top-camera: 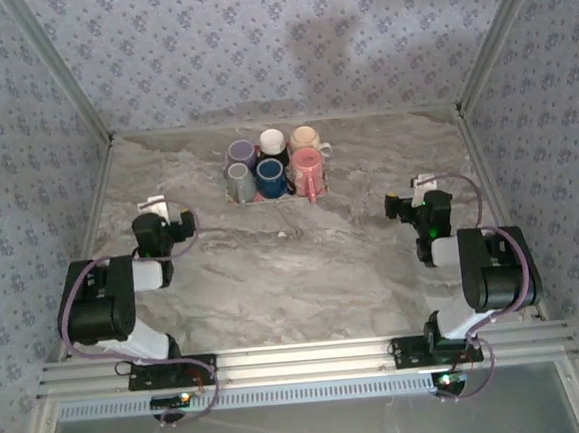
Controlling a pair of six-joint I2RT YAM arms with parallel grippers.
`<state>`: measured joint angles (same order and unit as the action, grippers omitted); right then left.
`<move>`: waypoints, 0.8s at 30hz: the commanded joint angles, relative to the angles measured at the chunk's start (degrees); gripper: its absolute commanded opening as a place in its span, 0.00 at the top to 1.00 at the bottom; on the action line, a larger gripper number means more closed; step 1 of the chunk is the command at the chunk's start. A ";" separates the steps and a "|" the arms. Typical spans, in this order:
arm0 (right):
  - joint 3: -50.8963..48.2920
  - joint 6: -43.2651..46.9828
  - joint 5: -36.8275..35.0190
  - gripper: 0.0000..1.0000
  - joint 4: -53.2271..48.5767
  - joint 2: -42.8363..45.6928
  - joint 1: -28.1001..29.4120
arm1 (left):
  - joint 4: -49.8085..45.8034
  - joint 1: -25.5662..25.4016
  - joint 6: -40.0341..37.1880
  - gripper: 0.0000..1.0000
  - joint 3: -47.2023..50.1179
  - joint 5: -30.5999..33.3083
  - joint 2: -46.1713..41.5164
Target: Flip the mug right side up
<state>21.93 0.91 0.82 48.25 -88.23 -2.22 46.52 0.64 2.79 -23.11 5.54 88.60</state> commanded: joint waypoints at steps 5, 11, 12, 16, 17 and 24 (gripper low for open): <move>-0.05 0.59 -0.91 0.00 0.44 0.37 0.05 | 1.73 0.10 -0.62 0.00 -0.07 -0.33 -0.38; -0.05 0.59 -0.91 0.00 0.44 0.30 0.02 | 1.29 0.13 -0.66 0.00 -0.13 -0.42 -0.47; -0.05 0.59 -0.89 0.00 0.44 0.35 0.02 | 1.29 0.07 -0.68 0.00 -0.13 -0.40 -0.49; -0.03 0.59 -0.90 0.00 0.44 0.33 0.06 | 1.25 0.14 -0.67 0.00 -0.18 -0.42 -0.52; -0.05 0.59 -0.90 0.00 0.44 0.36 0.09 | 1.21 0.10 -0.67 0.00 -0.18 -0.42 -0.55; -0.05 0.58 -0.82 0.00 0.44 0.29 0.10 | 1.11 0.08 -0.63 0.00 -0.19 -0.40 -0.62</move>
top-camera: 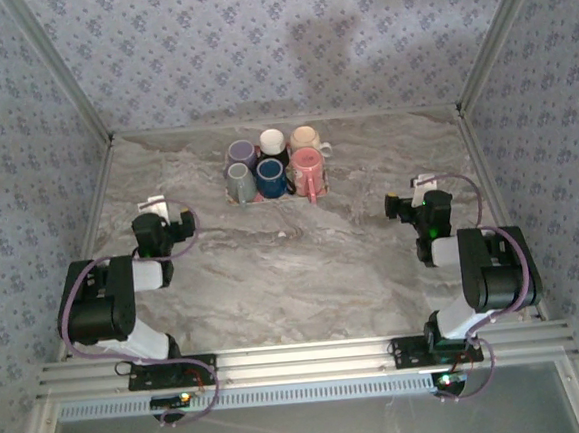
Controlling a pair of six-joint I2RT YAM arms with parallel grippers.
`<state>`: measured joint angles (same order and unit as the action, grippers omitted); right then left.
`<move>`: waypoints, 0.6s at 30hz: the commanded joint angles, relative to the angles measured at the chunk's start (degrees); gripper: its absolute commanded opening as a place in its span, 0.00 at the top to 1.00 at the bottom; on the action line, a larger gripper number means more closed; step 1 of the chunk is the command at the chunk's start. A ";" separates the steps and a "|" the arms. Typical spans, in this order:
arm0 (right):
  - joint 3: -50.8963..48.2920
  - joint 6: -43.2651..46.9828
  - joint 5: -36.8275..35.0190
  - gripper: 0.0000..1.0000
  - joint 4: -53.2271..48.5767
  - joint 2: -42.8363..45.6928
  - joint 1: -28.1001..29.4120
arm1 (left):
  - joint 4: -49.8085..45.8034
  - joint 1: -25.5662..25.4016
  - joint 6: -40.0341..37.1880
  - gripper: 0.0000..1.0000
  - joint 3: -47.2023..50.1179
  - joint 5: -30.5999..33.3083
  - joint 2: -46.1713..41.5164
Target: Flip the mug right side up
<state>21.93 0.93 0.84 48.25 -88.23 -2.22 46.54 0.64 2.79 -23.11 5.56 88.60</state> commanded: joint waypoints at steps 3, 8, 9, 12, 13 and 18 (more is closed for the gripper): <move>0.05 0.61 -0.89 0.00 0.44 0.31 0.10 | 1.01 0.06 -0.63 0.00 -0.18 -0.46 -0.59; -0.02 0.15 0.06 0.00 0.18 0.31 -0.46 | 0.83 0.09 -0.56 0.00 -0.26 -0.46 -0.63; 0.00 0.13 0.06 0.00 0.22 0.31 -0.59 | 0.83 0.10 -0.56 0.00 -0.31 -0.45 -0.70; -0.05 0.21 -0.14 0.00 0.35 0.29 -0.50 | 0.83 0.10 -0.60 0.00 -0.28 -0.41 -0.63; -0.05 0.22 -0.18 0.00 0.33 0.33 -0.51 | 0.83 0.11 -0.58 0.00 -0.18 -0.46 -0.64; 0.00 0.12 -0.57 0.00 -0.23 1.35 -0.49 | -3.61 0.12 -1.02 0.00 -1.70 -1.27 -3.19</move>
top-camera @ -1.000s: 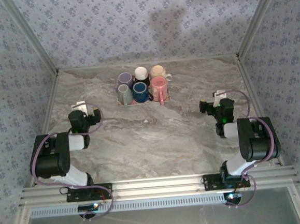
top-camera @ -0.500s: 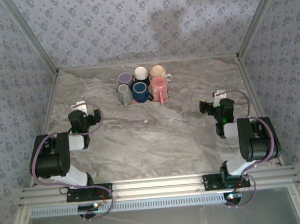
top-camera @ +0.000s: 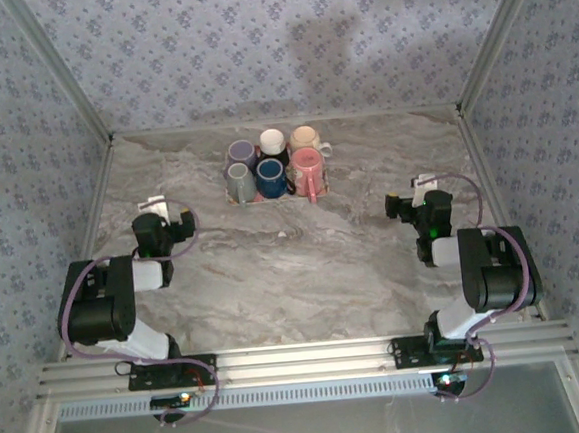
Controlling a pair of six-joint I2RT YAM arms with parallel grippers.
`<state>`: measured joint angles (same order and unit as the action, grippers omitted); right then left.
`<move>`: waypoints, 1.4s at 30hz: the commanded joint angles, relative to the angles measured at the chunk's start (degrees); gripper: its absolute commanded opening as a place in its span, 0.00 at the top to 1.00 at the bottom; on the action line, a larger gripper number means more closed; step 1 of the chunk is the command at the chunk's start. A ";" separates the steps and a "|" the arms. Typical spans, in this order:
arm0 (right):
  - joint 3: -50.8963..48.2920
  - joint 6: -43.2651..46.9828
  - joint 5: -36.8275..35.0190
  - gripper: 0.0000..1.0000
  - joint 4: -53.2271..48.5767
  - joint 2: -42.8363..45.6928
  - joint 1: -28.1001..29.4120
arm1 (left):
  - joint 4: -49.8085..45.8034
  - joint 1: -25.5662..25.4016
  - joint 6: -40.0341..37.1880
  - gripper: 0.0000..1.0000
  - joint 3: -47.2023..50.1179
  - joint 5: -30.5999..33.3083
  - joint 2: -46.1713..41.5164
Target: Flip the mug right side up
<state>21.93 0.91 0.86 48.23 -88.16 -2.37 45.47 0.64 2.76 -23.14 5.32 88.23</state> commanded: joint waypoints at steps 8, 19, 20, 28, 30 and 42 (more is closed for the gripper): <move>4.34 4.19 -4.41 0.00 -17.55 16.28 5.72 | -12.14 -2.72 -3.86 0.00 -2.82 2.86 -14.59; 13.59 -3.56 -12.18 0.00 -41.85 37.49 30.36 | -40.34 -23.26 -7.47 0.00 -9.29 3.32 -43.79; 15.31 -4.08 -12.07 0.00 -44.77 38.32 32.69 | -42.37 -25.67 -7.16 0.01 -9.37 2.88 -45.98; 32.95 -4.73 -18.03 0.00 -69.26 34.68 52.10 | -71.17 -49.95 10.55 0.01 -24.80 23.21 -40.95; 35.98 -8.38 -22.46 0.00 -73.29 34.93 53.13 | -76.40 -51.77 16.16 0.01 -29.25 24.27 -38.91; 40.17 -35.88 -4.02 0.00 -90.33 41.68 28.16 | -98.54 -36.61 43.13 0.00 -35.20 16.45 -44.71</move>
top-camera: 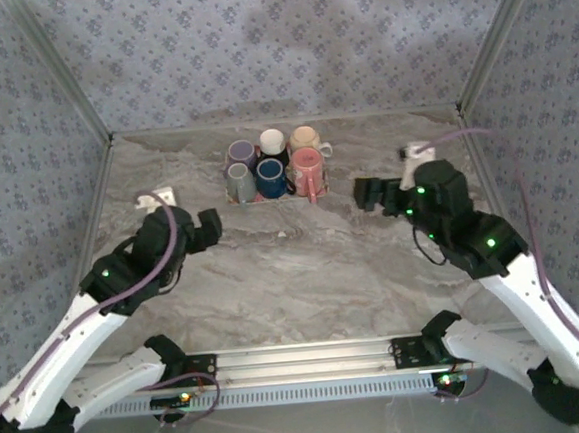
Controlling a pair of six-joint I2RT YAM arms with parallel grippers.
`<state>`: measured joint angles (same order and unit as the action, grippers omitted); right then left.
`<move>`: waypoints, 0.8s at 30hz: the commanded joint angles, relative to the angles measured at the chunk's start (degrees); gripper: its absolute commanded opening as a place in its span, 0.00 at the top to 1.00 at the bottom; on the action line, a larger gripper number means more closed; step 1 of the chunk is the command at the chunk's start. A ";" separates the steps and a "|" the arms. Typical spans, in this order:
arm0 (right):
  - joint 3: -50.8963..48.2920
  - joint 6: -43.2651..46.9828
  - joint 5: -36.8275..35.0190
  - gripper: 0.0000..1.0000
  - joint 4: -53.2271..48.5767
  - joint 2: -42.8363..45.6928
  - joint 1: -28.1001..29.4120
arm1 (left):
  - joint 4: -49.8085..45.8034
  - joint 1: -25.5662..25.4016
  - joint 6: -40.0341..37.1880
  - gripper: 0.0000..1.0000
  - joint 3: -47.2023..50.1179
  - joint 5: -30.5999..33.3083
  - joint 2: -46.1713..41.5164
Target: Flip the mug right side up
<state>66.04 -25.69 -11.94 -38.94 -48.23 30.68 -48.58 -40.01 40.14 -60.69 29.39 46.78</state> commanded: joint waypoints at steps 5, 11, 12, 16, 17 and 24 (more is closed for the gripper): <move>-1.15 -11.99 11.76 0.00 -7.31 -7.05 -7.84 | -9.65 8.97 7.96 0.00 3.39 -11.56 -1.52; 2.72 -7.46 19.64 0.00 -5.54 -21.60 -7.30 | -4.89 8.95 0.12 0.00 6.09 -17.39 -2.52; 4.26 -4.97 18.94 0.00 -5.14 -23.00 -6.65 | -4.87 8.94 -0.15 0.00 6.23 -17.40 -2.63; 8.73 4.85 9.25 0.08 -5.77 -30.77 -0.95 | -4.36 8.90 -0.47 0.00 6.97 -20.11 -0.88; 8.67 6.60 8.03 0.12 -4.48 -32.27 -0.17 | -3.97 8.90 -0.57 0.00 7.22 -20.75 -0.29; 7.69 13.07 11.70 0.19 12.37 -41.02 -1.67 | -1.30 8.84 -2.17 0.00 6.78 -23.96 0.52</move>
<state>72.38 -15.70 1.32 -33.06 -86.37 30.00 -51.62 -31.38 40.10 -52.93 7.90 47.40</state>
